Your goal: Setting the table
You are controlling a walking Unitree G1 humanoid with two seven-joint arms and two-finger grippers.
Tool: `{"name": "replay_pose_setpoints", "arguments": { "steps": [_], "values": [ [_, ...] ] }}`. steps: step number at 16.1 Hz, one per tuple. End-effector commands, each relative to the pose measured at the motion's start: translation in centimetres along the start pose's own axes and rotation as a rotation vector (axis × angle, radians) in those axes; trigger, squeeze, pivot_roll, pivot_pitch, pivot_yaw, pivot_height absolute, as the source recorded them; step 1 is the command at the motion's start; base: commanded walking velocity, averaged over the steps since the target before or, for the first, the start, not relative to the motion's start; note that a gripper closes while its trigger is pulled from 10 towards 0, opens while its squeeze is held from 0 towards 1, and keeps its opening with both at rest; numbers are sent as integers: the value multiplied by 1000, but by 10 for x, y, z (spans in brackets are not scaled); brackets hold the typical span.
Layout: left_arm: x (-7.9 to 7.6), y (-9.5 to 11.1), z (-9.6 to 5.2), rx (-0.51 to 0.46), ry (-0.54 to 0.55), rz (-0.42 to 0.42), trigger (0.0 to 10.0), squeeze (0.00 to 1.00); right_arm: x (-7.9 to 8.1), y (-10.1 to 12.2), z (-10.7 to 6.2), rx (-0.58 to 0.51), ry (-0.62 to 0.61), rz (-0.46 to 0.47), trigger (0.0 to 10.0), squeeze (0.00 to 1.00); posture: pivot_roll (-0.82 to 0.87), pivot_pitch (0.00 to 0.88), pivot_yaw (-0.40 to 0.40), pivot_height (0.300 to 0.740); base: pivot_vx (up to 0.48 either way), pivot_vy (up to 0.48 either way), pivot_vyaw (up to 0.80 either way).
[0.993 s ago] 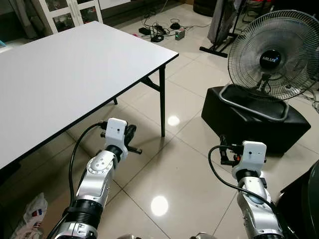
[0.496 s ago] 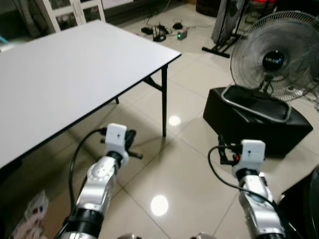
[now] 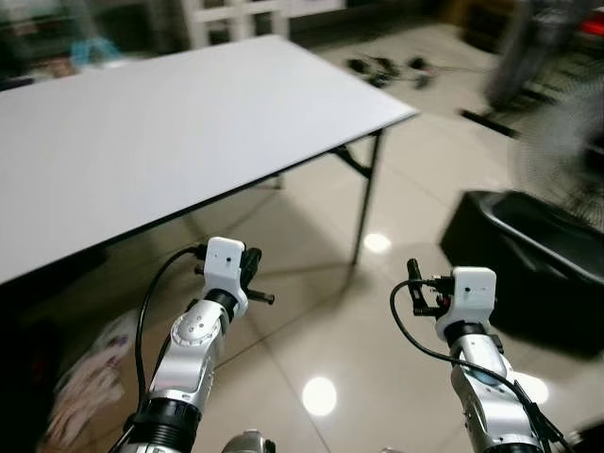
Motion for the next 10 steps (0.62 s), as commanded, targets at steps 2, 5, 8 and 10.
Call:
{"name": "replay_pose_setpoints", "arguments": {
  "steps": [2, 5, 8, 10],
  "values": [
    [5, 0, 0, 6, 19, 12, 10000, 0, -2, -2, -4, 9, -8, 12, 10000, 0, -11, 0, 10, 718, 0, 174, 763],
    [4, -1, 2, 17, 52, 2, 10000, 0, -8, -1, -7, 9, -13, 14, 10000, 0, -17, 0, 2, 718, 0, 445, 729],
    [1, 1, 4, 12, 33, 3, 10000, 0, -7, -2, -7, 19, -13, 9, 10000, 0, -20, 0, 5, 718, 0, 460, 702],
    [1, 1, 5, 8, 27, -2, 10000, 0, -10, -5, -6, 38, -34, 11, 10000, 0, -23, 0, 7, 718, 0, 467, 350]
  ]
}}
Point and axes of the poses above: a point about 5 cm out from each wrist's last joint towards the gripper, its own z axis pointing out of the wrist towards the gripper, its own y axis along the axis of the wrist's last joint, x = y × z, the point moved 2 cm from there along z, pointing out of the wrist towards the gripper, and after that the axes turned 15 degrees about z, right-handed, at the moved point
